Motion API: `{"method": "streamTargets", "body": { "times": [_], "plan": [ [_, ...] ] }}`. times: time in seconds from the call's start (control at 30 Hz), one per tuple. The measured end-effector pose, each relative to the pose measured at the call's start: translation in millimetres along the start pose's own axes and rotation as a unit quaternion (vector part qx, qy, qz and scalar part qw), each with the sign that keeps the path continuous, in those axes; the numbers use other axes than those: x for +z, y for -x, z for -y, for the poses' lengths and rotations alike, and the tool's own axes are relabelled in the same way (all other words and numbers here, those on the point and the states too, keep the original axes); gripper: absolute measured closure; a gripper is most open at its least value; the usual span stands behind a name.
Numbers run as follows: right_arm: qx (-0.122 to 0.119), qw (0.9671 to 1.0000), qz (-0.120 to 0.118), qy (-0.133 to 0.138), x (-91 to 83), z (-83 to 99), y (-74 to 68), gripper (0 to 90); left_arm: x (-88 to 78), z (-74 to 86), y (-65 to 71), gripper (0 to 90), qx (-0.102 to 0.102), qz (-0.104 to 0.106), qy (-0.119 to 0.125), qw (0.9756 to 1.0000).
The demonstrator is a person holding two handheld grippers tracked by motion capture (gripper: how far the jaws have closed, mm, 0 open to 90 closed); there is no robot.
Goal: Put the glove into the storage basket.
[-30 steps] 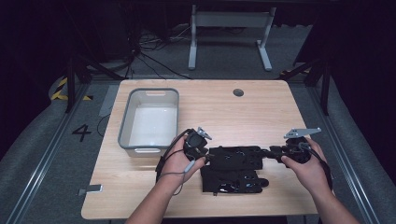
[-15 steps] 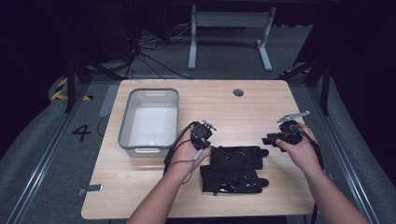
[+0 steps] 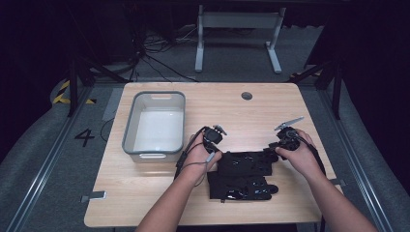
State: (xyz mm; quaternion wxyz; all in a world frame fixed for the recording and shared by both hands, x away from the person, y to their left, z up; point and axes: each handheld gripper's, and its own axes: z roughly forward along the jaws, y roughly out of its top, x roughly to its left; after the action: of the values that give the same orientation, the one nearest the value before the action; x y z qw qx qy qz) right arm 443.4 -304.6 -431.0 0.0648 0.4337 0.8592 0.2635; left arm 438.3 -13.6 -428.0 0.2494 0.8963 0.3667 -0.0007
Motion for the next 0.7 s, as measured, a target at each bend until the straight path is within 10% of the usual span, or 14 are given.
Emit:
{"method": "streamTargets", "body": {
  "times": [0.53,0.7],
  "plan": [
    [-0.028,0.9991,-0.01,-0.032,8.2,-5.6,-4.6,74.6,10.5,-1.7,-1.5,62.1,-0.005,0.007,-0.025,0.9997],
    [-0.025,0.9988,-0.018,-0.037,8.5,-7.1,-3.7,78.5,10.3,-1.2,-4.6,75.1,-0.009,0.001,-0.02,0.9998]
  ]
}}
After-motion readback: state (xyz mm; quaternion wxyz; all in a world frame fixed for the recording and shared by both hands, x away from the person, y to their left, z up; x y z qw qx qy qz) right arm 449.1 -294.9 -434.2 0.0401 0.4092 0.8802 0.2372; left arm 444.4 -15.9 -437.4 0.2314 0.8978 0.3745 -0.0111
